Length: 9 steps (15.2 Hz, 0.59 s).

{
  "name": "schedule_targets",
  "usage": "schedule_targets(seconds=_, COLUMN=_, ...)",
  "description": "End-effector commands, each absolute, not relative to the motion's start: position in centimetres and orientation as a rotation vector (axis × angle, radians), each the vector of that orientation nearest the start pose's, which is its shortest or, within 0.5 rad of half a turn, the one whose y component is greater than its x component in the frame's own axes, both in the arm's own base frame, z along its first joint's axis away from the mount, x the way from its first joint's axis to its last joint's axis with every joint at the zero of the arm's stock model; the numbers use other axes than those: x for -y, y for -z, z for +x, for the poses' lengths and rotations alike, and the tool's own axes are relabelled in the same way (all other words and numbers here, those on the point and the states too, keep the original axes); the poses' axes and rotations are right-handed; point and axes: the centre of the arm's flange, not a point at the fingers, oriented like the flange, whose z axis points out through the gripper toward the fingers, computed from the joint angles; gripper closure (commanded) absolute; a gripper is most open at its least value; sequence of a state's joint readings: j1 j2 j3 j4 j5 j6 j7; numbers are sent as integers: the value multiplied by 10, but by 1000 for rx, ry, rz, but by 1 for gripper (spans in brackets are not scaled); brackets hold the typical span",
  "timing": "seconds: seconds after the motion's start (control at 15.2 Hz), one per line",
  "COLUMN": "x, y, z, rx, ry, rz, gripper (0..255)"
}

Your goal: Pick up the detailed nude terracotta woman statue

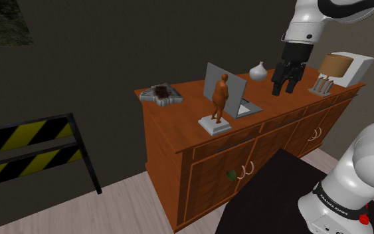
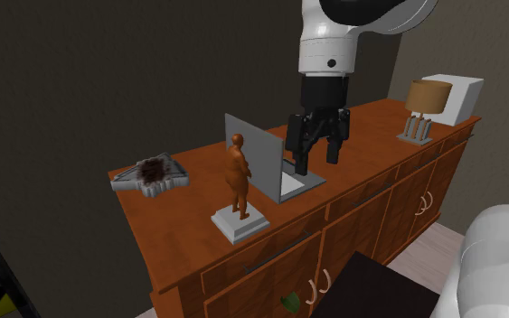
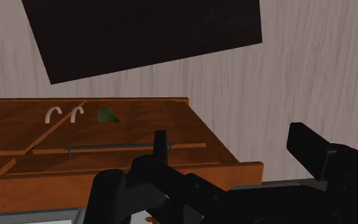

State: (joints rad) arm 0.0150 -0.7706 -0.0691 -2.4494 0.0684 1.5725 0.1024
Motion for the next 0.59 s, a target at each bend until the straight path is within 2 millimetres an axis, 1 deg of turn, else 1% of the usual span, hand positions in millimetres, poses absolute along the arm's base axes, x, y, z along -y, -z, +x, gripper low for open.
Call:
schedule_targets(seconds=0.0, x=13, y=-542, z=306, rx=-209, ry=-169, rz=-3017, gripper=0)
schedule_targets(seconds=0.53, x=50, y=-530, z=403, rx=-184, ry=-142, rz=-3002, gripper=0)
